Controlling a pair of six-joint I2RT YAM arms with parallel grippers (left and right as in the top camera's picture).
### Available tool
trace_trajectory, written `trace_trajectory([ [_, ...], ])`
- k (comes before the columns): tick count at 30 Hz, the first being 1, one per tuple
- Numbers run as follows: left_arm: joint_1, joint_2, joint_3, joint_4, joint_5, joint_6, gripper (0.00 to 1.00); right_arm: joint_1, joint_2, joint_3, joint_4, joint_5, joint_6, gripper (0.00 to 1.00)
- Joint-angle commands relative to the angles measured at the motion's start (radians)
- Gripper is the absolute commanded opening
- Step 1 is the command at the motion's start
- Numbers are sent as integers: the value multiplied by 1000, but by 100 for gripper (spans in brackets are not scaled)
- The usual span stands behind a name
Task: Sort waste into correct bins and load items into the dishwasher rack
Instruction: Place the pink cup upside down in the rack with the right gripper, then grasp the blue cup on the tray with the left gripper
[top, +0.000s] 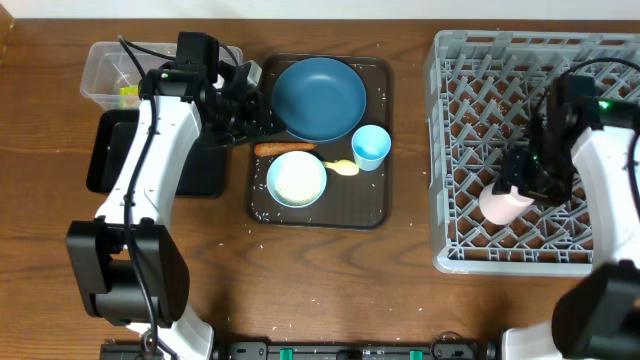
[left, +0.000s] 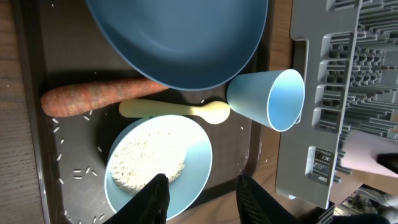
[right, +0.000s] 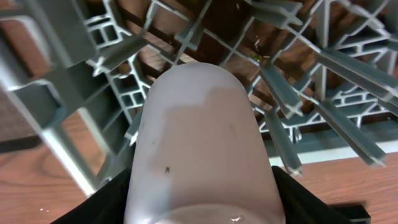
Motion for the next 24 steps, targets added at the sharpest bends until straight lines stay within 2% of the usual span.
trace_trajectory([
  [1,-2,-3,1,-3,-9,-1,38,10,41,2,2,13,11,52],
  [2,-3,-2,0,-3,-9,-1,38,10,48,2,3,13,11,60],
  [5,-18,-3,0,6,-16,0,38,10,56,3,10,12,19,77],
  [10,-103,-2,0,55,-142,-2,38,10,37,43,3,-14,32,98],
  [14,-208,-2,0,126,-323,-65,46,10,-3,93,-18,-13,29,99],
  [18,-312,3,1,223,-460,-70,56,21,-64,110,-11,-14,29,99],
  [24,-392,50,1,311,-492,-70,59,61,-138,110,-6,-13,29,98],
])
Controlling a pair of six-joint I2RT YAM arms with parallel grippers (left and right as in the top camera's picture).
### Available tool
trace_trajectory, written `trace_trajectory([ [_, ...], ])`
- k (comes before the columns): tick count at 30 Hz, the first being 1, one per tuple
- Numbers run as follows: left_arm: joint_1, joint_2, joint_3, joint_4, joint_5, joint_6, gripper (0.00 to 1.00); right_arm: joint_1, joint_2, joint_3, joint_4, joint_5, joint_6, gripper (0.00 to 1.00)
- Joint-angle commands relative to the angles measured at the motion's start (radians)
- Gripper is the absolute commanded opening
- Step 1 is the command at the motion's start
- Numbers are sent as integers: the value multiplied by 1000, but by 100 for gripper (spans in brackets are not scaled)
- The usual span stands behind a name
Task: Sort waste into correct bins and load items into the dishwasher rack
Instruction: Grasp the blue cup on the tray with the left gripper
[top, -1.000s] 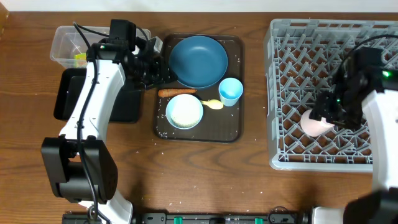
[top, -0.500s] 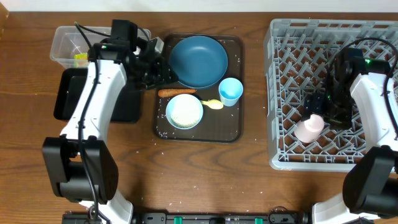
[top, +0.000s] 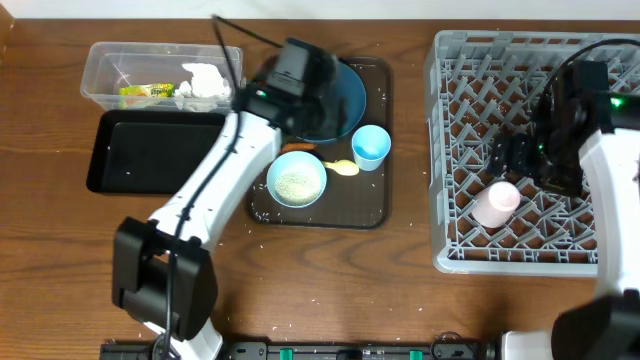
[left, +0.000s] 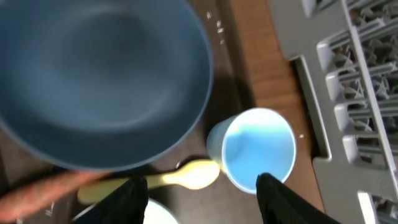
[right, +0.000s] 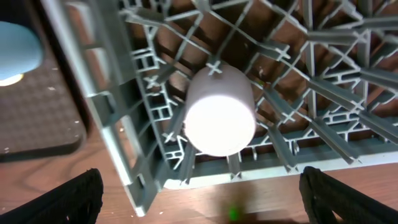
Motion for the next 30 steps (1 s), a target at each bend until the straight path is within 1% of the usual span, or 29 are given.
trace_trajectory([
  [1,-20,53,1,17,-70,-12,59,25,-39,21,0,-5,5,98],
  [4,-33,101,1,26,-69,-13,60,31,-45,21,1,-5,4,98],
  [6,-42,133,1,34,-68,-13,63,31,-44,21,1,-5,4,98],
  [12,-68,192,1,54,-28,-13,64,39,-45,20,0,-5,5,98],
  [14,-74,202,1,54,-28,-13,62,43,-45,20,0,-5,5,98],
  [17,-80,208,1,54,-28,-13,53,43,-45,20,0,-4,4,97],
  [18,-81,208,1,55,-29,-13,46,43,-45,20,0,-4,1,97],
  [21,-81,208,1,55,-29,-13,29,43,-45,20,2,-4,-7,97],
  [24,-81,208,1,54,-28,-13,19,43,-45,20,3,-4,-7,97],
  [26,-81,208,1,54,-27,-13,10,43,-45,20,3,-4,-7,96],
  [27,-81,208,1,54,-26,-13,7,43,-45,20,3,-4,-7,96],
  [30,-78,206,3,54,19,-13,6,43,-45,20,3,-5,-6,96],
])
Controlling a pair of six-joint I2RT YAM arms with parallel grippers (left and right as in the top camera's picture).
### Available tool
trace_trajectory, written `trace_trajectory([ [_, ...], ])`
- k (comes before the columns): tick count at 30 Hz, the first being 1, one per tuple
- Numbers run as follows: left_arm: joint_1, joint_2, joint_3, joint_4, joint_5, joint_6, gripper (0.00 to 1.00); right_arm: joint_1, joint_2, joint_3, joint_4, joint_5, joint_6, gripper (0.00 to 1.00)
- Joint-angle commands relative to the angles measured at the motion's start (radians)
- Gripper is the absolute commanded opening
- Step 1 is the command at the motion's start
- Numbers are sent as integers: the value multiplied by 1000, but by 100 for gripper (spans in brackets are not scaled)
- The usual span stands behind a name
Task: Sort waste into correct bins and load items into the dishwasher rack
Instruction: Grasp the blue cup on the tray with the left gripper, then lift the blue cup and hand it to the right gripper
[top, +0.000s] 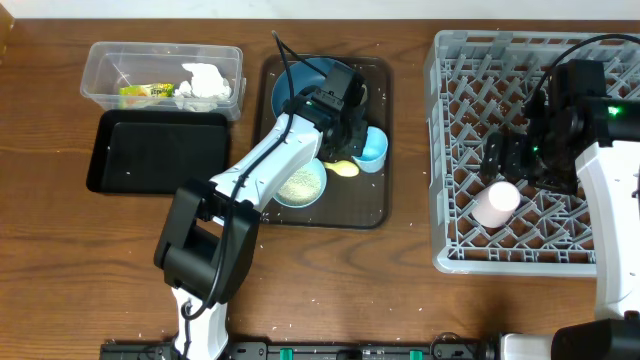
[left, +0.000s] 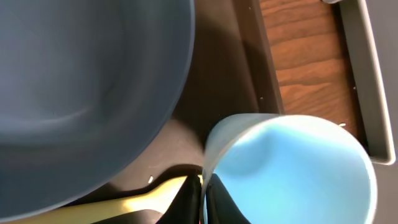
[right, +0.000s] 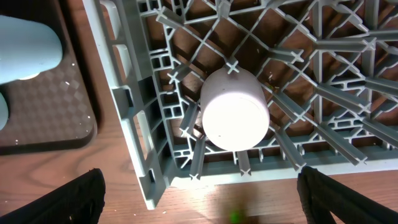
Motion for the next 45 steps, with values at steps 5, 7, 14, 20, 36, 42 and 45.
trace_trajectory([
  [5,60,-50,9,0,209,-31,6,6,-8,18,46,-85,-25,96],
  [7,105,-92,9,-5,320,-37,6,6,-8,18,91,-205,-87,96],
  [14,296,-204,9,-22,804,-41,6,66,-8,3,350,-642,-215,96],
  [20,396,-215,9,-22,1137,-51,6,187,-8,-17,576,-777,-214,95],
  [36,457,-215,9,-6,1365,-158,6,348,-8,-20,777,-795,-245,88],
  [42,457,-215,9,-6,1365,-188,6,377,-5,-46,880,-811,-249,84],
  [45,457,-215,9,-6,1365,-195,6,390,-4,-74,947,-826,-248,82],
])
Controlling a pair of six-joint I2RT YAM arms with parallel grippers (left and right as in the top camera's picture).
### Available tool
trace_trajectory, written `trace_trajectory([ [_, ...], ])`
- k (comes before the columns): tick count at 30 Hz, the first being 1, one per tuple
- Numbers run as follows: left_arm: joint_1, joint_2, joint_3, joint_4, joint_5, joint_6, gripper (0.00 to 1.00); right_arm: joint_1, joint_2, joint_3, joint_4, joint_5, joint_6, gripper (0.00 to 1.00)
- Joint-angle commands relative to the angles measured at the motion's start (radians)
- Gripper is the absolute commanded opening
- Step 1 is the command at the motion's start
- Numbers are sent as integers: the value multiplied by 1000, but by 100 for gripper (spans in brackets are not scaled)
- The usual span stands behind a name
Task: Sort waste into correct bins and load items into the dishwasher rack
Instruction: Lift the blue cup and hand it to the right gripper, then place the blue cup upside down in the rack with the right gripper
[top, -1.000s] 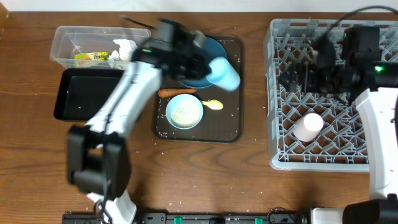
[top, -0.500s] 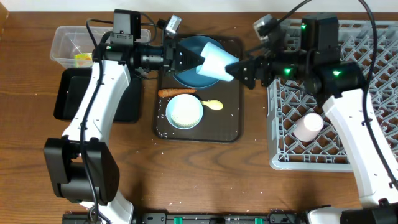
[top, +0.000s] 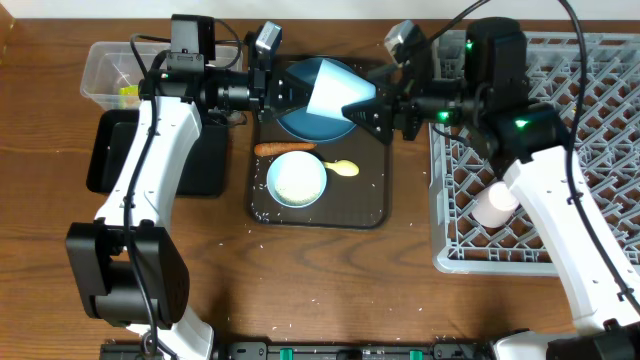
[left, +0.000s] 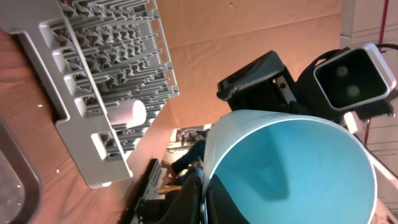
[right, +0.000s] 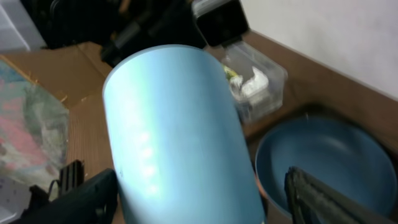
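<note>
A light blue cup (top: 338, 90) hangs on its side above the dark tray (top: 372, 215). My left gripper (top: 288, 92) is shut on its rim (left: 202, 199); the cup's inside (left: 292, 168) fills the left wrist view. My right gripper (top: 368, 110) has come in from the rack side and is open, its fingers (right: 84, 199) either side of the cup's body (right: 180, 137). On the tray lie a dark blue plate (right: 336, 155), a carrot (top: 284, 148), a bowl of rice (top: 297, 180) and a yellow spoon (top: 343, 168). A pink cup (top: 497, 205) rests in the grey rack (top: 600, 150).
A clear bin (top: 108, 70) with waste stands at the back left, with a black tray (top: 105, 165) in front of it. Rice grains are scattered on the dark tray and on the table around it. Both arms meet over the tray's back half.
The blue cup stood on the tray with my left gripper shut on its rim; now it is up in the air. My right gripper has moved from the rack to the cup.
My right gripper had the pink cup between its fingers in the rack while the left hung open over the tray. Then the pink cup lay free in the rack. My left gripper shut on the blue cup's rim, and now holds it up with the right gripper's fingers around it.
</note>
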Motion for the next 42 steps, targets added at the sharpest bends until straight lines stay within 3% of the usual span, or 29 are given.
trace_trajectory([
  [1,1,0,8,3,37,-19,6,20,-4,-40,46,-38,-15,81],
  [7,1,0,8,4,36,-20,6,24,-4,-78,106,-74,-15,72],
  [13,1,0,8,4,36,-19,6,24,-4,-78,146,-99,-15,52],
  [27,1,0,8,6,14,26,17,-109,-55,-77,150,-147,68,47],
  [34,1,0,8,6,-169,25,23,-275,-169,-77,-92,83,116,47],
  [42,0,0,8,-57,-575,26,24,-466,-317,-64,-513,434,196,44],
])
